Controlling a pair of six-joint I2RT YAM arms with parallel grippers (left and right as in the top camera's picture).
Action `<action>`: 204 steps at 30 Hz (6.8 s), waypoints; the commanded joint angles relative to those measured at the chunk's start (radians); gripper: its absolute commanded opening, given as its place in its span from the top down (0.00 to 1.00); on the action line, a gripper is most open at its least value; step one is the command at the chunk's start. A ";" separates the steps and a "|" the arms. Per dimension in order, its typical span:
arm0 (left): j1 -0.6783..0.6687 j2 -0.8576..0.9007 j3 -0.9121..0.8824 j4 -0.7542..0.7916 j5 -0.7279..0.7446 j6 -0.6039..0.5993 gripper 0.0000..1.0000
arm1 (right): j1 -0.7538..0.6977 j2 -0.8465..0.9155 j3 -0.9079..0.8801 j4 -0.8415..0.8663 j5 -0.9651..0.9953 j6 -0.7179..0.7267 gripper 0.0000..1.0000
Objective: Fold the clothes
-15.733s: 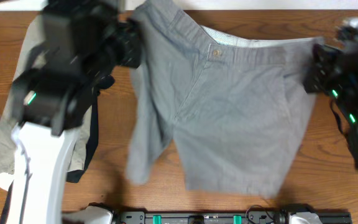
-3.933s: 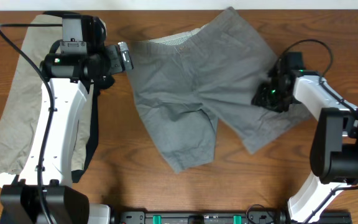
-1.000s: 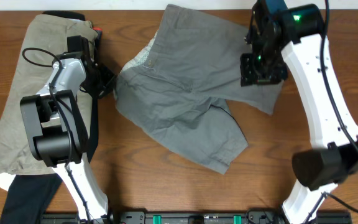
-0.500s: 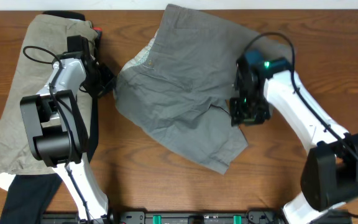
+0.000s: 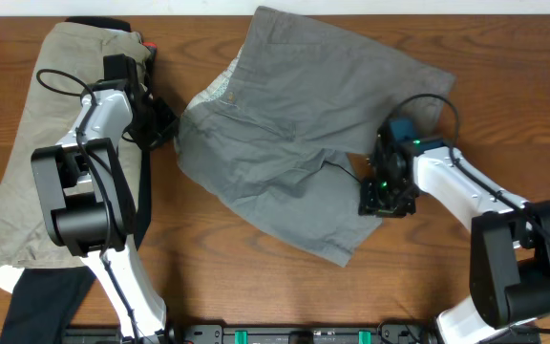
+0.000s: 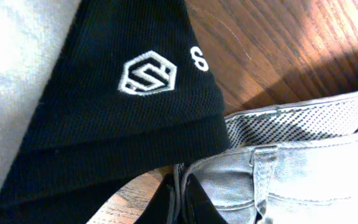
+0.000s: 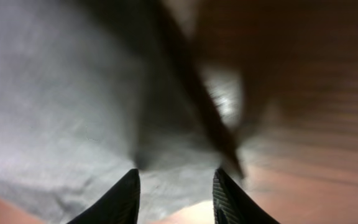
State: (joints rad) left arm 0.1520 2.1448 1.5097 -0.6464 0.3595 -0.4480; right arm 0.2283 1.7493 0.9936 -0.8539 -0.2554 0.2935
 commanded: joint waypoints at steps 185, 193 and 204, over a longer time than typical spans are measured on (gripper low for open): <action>-0.160 -0.384 -0.016 0.105 -0.380 0.095 0.94 | -0.302 0.051 0.414 0.470 0.027 -0.336 0.99; -0.160 -0.348 -0.016 0.246 -0.380 0.095 0.75 | -0.280 0.152 0.414 0.639 0.028 -0.332 0.98; -0.160 -0.237 -0.016 0.402 -0.378 0.104 0.02 | -0.254 0.237 0.414 0.782 0.047 -0.309 0.01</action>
State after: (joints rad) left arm -0.0093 1.8950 1.4982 -0.2535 -0.0040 -0.3511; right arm -0.0429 1.9785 1.3853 -0.0860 -0.2306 -0.0284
